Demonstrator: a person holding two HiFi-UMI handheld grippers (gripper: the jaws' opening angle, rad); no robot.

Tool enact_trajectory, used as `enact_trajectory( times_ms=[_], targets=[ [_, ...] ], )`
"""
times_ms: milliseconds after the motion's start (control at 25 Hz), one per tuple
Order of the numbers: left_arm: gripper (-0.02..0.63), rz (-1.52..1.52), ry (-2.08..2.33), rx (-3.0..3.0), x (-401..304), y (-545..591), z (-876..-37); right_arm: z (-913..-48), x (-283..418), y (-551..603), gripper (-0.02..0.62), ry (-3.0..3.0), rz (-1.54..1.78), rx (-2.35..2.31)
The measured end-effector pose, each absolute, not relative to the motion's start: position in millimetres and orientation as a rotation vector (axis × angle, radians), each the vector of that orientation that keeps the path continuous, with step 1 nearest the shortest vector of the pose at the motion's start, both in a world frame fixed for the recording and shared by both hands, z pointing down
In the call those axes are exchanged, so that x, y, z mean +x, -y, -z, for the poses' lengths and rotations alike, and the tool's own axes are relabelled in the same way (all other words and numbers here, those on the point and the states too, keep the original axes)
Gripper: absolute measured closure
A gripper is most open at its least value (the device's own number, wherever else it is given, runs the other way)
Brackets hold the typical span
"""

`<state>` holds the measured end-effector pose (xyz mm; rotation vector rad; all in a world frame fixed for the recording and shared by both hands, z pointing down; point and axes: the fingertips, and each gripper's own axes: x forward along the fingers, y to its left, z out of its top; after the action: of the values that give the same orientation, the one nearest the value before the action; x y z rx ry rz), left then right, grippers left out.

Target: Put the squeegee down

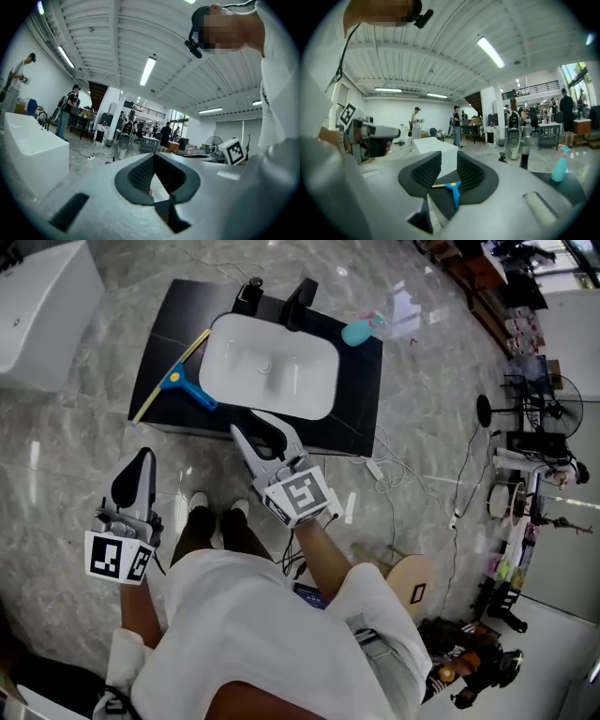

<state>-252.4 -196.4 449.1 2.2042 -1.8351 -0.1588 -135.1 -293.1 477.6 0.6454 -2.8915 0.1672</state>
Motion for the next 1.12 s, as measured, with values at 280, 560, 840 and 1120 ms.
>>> enact_trajectory(
  times_ms=[280, 560, 840, 1120],
  targets=[
    [0.6, 0.154, 1.712, 2.342, -204, 222, -431, -412, -34, 277, 0.497, 2.92, -0.098, 0.956],
    [0.6, 0.14, 1.627, 2.43, -162, 232, -414, -375, 27, 267, 0.584, 2.909, -0.05, 1.187],
    [0.6, 0.13, 1.602, 2.468, -136, 231, -408, -379, 51, 261, 0.584, 2.92, -0.079, 1.232],
    [0.6, 0.124, 1.612, 2.485, -125, 229, -404, -375, 57, 262, 0.584, 2.944, -0.048, 1.228]
  ],
)
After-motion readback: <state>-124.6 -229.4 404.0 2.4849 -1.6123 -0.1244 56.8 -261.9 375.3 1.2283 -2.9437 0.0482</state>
